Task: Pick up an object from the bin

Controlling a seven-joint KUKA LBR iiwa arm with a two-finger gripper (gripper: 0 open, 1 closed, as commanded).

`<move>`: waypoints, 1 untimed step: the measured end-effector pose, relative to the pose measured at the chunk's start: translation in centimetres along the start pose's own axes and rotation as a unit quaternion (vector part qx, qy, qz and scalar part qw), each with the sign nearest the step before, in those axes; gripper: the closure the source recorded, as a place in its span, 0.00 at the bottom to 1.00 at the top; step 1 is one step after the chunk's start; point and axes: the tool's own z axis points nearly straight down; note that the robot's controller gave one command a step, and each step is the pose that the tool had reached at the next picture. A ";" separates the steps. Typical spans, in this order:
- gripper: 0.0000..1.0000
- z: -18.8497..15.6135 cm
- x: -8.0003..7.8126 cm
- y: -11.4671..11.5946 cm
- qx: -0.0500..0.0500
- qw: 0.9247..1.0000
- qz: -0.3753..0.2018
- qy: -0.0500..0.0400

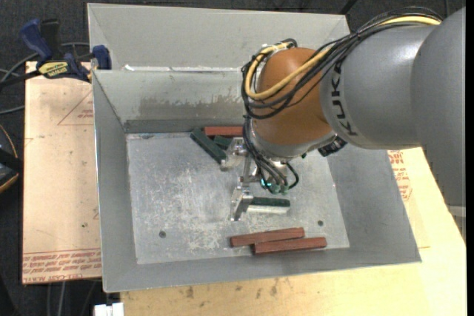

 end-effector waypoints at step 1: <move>0.00 -0.4 -0.2 0.0 0.000 1.000 0.001 -0.004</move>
Offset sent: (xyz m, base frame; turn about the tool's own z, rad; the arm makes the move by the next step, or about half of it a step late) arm -0.0107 -0.0574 -0.0631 0.1011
